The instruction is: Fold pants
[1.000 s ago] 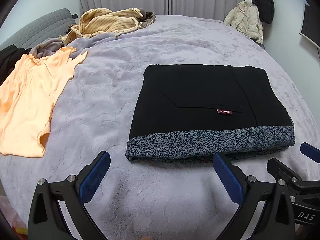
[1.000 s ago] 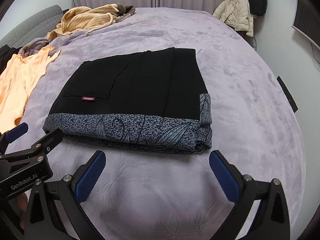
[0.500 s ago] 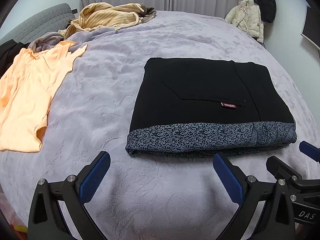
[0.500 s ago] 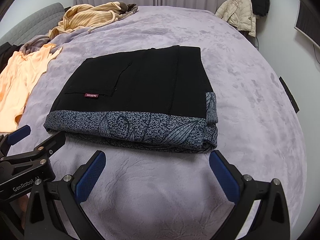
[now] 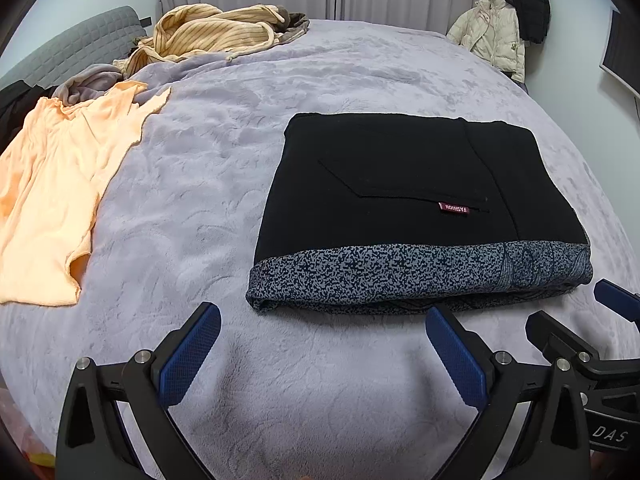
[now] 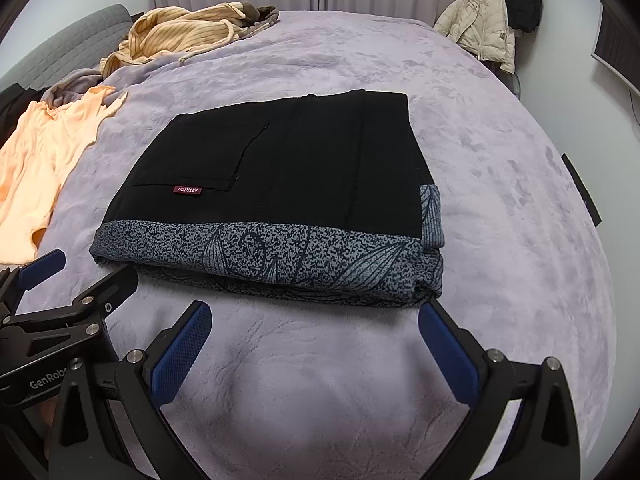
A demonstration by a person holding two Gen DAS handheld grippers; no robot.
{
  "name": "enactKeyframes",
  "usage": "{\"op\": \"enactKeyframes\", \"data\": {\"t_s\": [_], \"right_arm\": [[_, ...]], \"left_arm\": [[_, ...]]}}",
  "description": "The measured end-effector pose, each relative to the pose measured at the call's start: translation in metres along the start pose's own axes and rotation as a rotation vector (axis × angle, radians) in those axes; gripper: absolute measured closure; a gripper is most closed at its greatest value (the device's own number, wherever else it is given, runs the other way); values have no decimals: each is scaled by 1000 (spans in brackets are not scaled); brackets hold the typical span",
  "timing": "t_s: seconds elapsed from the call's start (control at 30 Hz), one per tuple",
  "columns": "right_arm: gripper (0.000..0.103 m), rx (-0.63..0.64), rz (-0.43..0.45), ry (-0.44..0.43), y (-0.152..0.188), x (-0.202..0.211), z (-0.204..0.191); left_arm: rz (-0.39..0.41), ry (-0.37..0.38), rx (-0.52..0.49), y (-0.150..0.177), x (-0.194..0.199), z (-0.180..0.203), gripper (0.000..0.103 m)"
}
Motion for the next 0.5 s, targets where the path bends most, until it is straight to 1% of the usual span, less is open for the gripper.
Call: {"op": "enactKeyframes", "data": {"t_s": [0.5], "right_arm": [[0,-5,-2,-4,1,0,-1]], "left_arm": [[-2,2,-12,2,-2,0,0]]}}
Point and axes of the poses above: each gripper's, at about its wrist camera, not at the fingertips, and x roughly against the way its jaws point, z to its right, y to its underside, the point moved 2 cm from there along -x, roughly the way its jaws point, and after that the axes turned 9 degrees about -x, right-handed, at the moved point
